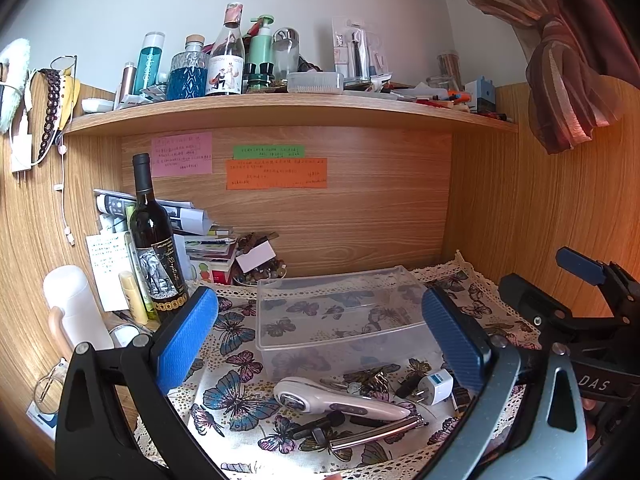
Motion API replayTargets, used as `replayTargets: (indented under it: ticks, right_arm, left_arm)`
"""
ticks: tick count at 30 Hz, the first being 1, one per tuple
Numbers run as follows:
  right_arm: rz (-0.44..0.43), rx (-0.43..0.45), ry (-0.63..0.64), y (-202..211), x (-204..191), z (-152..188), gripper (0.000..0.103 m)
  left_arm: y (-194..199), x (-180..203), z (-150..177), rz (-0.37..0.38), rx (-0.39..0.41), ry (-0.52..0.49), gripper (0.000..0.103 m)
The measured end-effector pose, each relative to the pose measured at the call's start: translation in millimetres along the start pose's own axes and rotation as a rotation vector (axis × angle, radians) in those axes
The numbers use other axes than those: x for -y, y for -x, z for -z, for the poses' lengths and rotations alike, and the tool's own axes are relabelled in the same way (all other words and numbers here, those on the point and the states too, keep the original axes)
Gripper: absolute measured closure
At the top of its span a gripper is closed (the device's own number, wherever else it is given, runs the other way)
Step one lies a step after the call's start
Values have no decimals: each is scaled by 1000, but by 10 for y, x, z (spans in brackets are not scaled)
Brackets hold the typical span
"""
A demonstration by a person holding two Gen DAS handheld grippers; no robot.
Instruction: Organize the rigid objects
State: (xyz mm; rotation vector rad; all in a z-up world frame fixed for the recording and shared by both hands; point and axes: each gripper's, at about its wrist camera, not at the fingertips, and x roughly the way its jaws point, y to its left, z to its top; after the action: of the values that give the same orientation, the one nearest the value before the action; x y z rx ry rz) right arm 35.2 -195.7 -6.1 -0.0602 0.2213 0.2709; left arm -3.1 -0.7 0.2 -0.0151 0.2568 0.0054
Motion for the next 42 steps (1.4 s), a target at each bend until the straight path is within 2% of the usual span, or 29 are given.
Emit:
replayTargets:
  ticks: [18,24,25,26,27,32,37,42]
  right_arm:
    - [3,-3,-1,-6,-18,11,0]
    - [-16,-14,-13,-48,3,24,0]
    - [-19,-16,-13,-56,4,30,0]
    - [-21,-18,-10,-63,1,35,0]
    - [-21,-20,-7,-71,0,42,0]
    - [-12,-75,-17,-180,77,120,12]
    - [-31,-196,-69,-379,238,304,27]
    - [-27,-301,-76,-540,284,536,33]
  left_arm:
    - [-32,-3,23,0,-8,7,0]
    - [-75,-24,48,25,-18,17,0]
    - [-87,-27,55,30,-21,19,5]
    - [-96,-32,63,31,-26,20,14]
    - [-116,-35,68,27,-34,21,16]
    - [-245,-102,155,39,-89,41,22]
    - [-417,-169,340,50,-178,64,27]
    - [-580,-165,570,56,-273,70,30]
